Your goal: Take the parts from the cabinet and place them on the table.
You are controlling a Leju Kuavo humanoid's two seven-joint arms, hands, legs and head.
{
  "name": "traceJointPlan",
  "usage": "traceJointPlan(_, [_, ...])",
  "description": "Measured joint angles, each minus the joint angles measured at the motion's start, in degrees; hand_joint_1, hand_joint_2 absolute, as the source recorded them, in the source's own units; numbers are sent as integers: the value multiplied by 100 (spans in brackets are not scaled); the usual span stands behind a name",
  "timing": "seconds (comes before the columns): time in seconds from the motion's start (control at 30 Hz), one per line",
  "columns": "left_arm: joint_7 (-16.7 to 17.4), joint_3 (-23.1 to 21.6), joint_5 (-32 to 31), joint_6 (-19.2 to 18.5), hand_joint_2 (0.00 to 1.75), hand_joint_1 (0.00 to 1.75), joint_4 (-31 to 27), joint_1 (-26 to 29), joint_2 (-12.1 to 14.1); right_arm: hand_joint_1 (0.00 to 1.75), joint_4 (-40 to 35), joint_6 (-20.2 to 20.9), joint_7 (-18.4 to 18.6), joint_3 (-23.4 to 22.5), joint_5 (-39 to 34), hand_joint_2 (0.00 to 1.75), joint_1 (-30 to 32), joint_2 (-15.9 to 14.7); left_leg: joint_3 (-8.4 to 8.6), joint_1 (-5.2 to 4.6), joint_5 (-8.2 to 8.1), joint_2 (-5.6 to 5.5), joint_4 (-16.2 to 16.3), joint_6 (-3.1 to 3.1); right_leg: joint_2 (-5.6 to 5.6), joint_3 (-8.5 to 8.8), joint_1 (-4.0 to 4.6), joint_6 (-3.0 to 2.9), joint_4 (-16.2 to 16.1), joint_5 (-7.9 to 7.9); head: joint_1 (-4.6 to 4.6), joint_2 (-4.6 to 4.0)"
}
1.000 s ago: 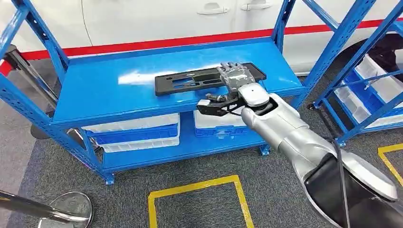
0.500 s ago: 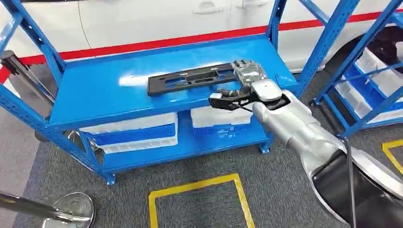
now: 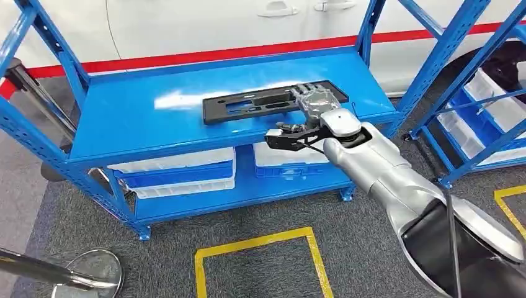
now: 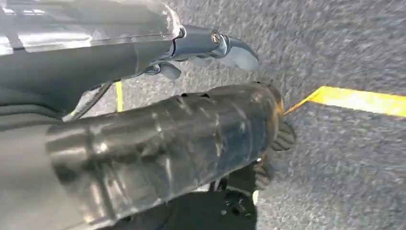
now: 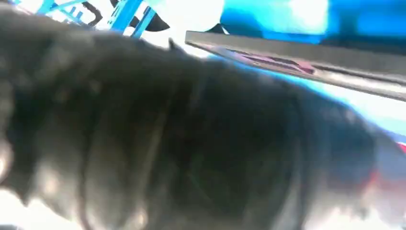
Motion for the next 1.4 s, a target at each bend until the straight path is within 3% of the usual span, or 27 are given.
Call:
traceJointPlan(0.03, [0, 0, 0, 0, 0, 0, 0, -5, 2, 0, 0, 7, -6, 0, 0, 0, 29, 0, 0, -2, -4, 1, 4, 5, -1, -205, -1, 11, 407, -138, 2, 0])
traceJointPlan(0.07, [-2, 0, 0, 2, 0, 0, 0, -10, 2, 0, 0, 17, -15, 0, 0, 0, 58, 0, -2, -2, -7, -1, 14, 5, -2, -329, -3, 17, 635, -149, 2, -2])
traceJointPlan(0.1, [-2, 0, 0, -2, 0, 0, 0, -10, 4, 0, 0, 26, -15, 0, -2, 0, 74, -7, 2, -2, -13, -6, 23, 7, -2, -301, -6, 14, 550, -16, 2, -2])
traceJointPlan(0.2, [2, 0, 0, -24, 0, 0, 0, 0, 0, 0, 0, 26, -26, 0, -7, 0, 51, -20, 15, -2, -61, -20, 70, -26, -3, 277, 2, -56, -694, 691, 2, 0])
traceJointPlan(0.23, [4, 0, -6, -24, 0, 0, 2, 2, -7, 0, 0, 26, -26, 0, -7, 0, 46, -33, 0, -26, -76, -21, 84, -53, 3, 418, 37, -84, -955, 653, 0, 0])
traceJointPlan(0.27, [11, 0, -15, -24, 0, 0, 2, -2, -7, 0, -2, 28, -39, 0, -7, 0, 45, -33, -20, -41, -82, -22, 114, -68, 3, 413, 51, -92, -1049, 660, 0, 0])
traceJointPlan(0.37, [22, 0, -33, -24, 0, 0, 2, 1, -7, 0, 0, 31, -44, 0, -9, 0, 62, -37, -4, -32, -61, -21, 63, -145, 8, 404, 79, -141, -1026, 658, -4, 0])
traceJointPlan(0.4, [22, 0, -41, -24, 0, 0, 2, 2, 2, 0, -2, 31, -46, 0, -11, 0, 60, -46, -20, -31, -99, -20, 84, -176, 3, 440, 5, -195, -1089, 697, -4, 0])
traceJointPlan(0.43, [24, 0, -50, -24, 0, 0, 2, 10, -2, 0, -2, 31, -46, 0, -11, 0, 56, -46, -45, -24, -185, -10, 189, -207, 0, 462, 0, -217, -1118, 705, -2, 0])
traceJointPlan(0.47, [26, 0, -66, -26, 0, 0, 2, 8, -4, 0, -2, 35, -57, 0, -15, 0, 51, -46, -184, -20, -396, -10, 513, -228, -1, 461, -3, -258, -1118, 706, -9, 0])
traceJointPlan(0.53, [24, 0, -72, -33, 0, 0, 2, -1, 0, 0, -2, 50, -98, 4, -15, 0, 101, -35, -599, -5, -784, -10, 1393, -265, -1, 463, 10, -269, -1115, 701, -9, 0])
traceJointPlan(0.57, [17, -2, -96, -37, 0, 0, 2, -5, 0, 0, -2, 70, -118, 9, -15, 0, 146, -33, -774, -5, -872, -10, 1735, -277, -1, 462, 15, -272, -1113, 699, -9, -2])
traceJointPlan(0.6, [13, -2, -105, -44, 0, 0, 2, -4, 0, 0, -2, 76, -135, 15, -13, 0, 190, -26, -821, -5, -828, -10, 1807, -283, -1, 466, 15, -273, -1111, 697, -9, 0])
traceJointPlan(0.63, [9, -2, -109, -44, 0, 0, 2, 4, 0, 0, -15, 76, -149, 20, -9, 0, 226, -15, -747, -5, -664, -10, 1626, -279, 2, 468, 15, -271, -1106, 693, -9, 0])
traceJointPlan(0.7, [-2, -2, -120, -55, 0, 0, 2, -1, 2, 0, -39, 76, -153, 31, -9, 0, 245, 9, -254, -4, -101, -8, 584, -240, 14, 472, 13, -254, -1080, 673, -9, 0])
traceJointPlan(0.73, [-9, -2, -120, -57, 0, 0, 2, -4, 4, 0, -53, 76, -153, 33, -9, 0, 244, 20, -94, -5, 14, -7, 239, -218, 14, 473, 13, -239, -1068, 663, -9, -2])
traceJointPlan(0.77, [-17, -2, -120, -59, 0, 0, 2, -14, 4, 0, -63, 79, -153, 33, -9, 0, 241, 22, 1, -48, -85, -9, 71, -194, 17, 444, 60, -205, -1046, 646, -9, -2])
traceJointPlan(0.87, [-37, -7, -125, -68, 0, 0, 2, -23, 4, 0, -90, 98, -177, 50, -9, 0, 269, 22, -22, -62, -70, -27, 84, -130, 7, 456, 35, -128, -1086, 675, -4, 0])
traceJointPlan(0.93, [-39, -7, -136, -68, 0, 0, 2, -17, -4, 0, -127, 109, -179, 63, -9, 0, 267, 17, 34, 4, -17, -11, -12, -53, 14, 443, 35, -62, -1012, 595, -2, 0])
traceJointPlan(0.97, [-39, -7, -140, -68, 0, 0, 2, -23, -4, 0, -127, 114, -179, 66, -11, 0, 260, 15, 39, 3, -14, -9, -22, -19, 5, 330, 41, -47, -802, 439, 0, -2])
traceJointPlan(1.03, [-39, -7, -155, -68, 0, 0, 2, -24, -2, 0, -127, 131, -179, 79, -15, 0, 280, 11, 37, -1, -19, -7, -18, -4, 6, -59, 31, -27, 17, 46, 0, 0])
traceJointPlan(1.1, [-39, -7, -153, -66, 0, 0, 2, -27, 0, 0, -127, 138, -184, 94, -26, 0, 340, -2, 37, -5, -31, -9, -4, 11, 4, -340, 17, -7, 537, -49, 0, -2])
traceJointPlan(1.17, [-35, -7, -164, -57, 0, 0, 2, -24, 0, 0, -133, 160, -186, 114, -33, 0, 369, -13, 39, -5, -62, -24, 34, -1, 1, -168, -1, -21, 117, 323, 0, 0])
traceJointPlan(1.23, [-33, -7, -168, -55, 0, 0, 2, -11, -2, 0, -177, 159, -186, 116, -35, 0, 356, -24, 49, -5, -112, -29, 80, -31, -2, 273, 3, -77, -836, 789, 0, 0])
traceJointPlan(1.27, [-33, -7, -168, -55, 0, 0, 2, -9, -11, 0, -177, 160, -186, 118, -35, 0, 345, -35, 25, -26, -127, -28, 90, -55, -1, 342, 37, -104, -936, 676, 0, 0])
traceJointPlan(1.37, [-33, -7, -171, -55, 0, 0, 2, -25, -13, 0, -208, 173, -195, 122, -37, 0, 361, -31, 10, -28, -109, -26, 80, -131, 14, 349, 77, -133, -1006, 675, -7, 0])
traceJointPlan(1.4, [-33, -7, -170, -52, 0, 0, 2, -31, -13, 0, -216, 175, -195, 127, -39, 0, 359, -35, 28, -35, -116, -27, 69, -168, 15, 373, 41, -168, -1040, 685, -7, 0])
